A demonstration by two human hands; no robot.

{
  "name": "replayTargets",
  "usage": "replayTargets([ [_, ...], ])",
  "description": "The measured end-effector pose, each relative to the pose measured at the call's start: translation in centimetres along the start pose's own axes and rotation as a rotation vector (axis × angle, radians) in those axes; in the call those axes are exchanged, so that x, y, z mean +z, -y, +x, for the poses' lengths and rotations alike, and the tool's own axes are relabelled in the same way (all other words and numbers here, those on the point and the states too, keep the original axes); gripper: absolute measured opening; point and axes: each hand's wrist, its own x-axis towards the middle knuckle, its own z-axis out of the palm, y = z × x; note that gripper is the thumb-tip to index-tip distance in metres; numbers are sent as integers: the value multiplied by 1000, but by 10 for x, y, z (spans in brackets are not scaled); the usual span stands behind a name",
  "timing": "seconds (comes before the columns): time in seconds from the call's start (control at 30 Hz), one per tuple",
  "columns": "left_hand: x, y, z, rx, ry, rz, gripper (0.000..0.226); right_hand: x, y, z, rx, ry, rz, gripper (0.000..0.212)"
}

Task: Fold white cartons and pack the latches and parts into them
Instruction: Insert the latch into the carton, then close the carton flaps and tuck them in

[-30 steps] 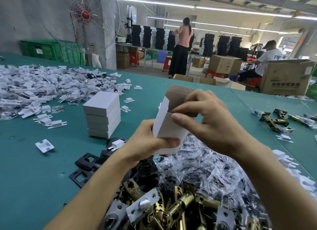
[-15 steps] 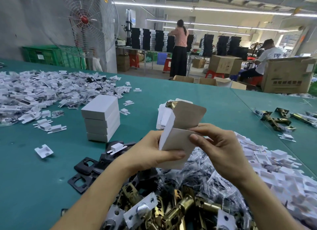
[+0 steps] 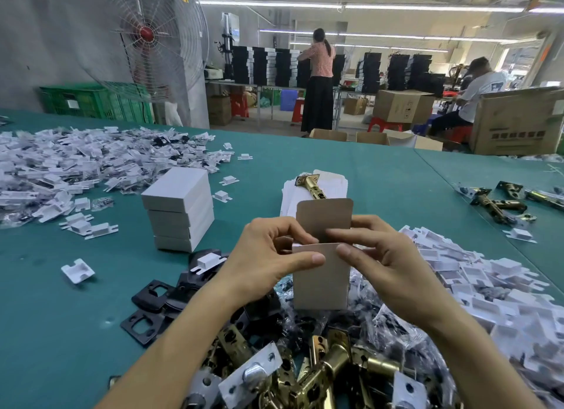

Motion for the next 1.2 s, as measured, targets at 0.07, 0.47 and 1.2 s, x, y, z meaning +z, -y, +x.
replayTargets([
  [0.07,-1,0,0,-8,-4,6,17,2,1,0,-80,-35,25,34],
  [0.47,3,-3,0,178,-157,-77,24,1,11,-2,-117,-173,151,9],
  [1.2,0,-7,3,21,-103,-146,22,-1,4,3,-84,-153,-44,18],
])
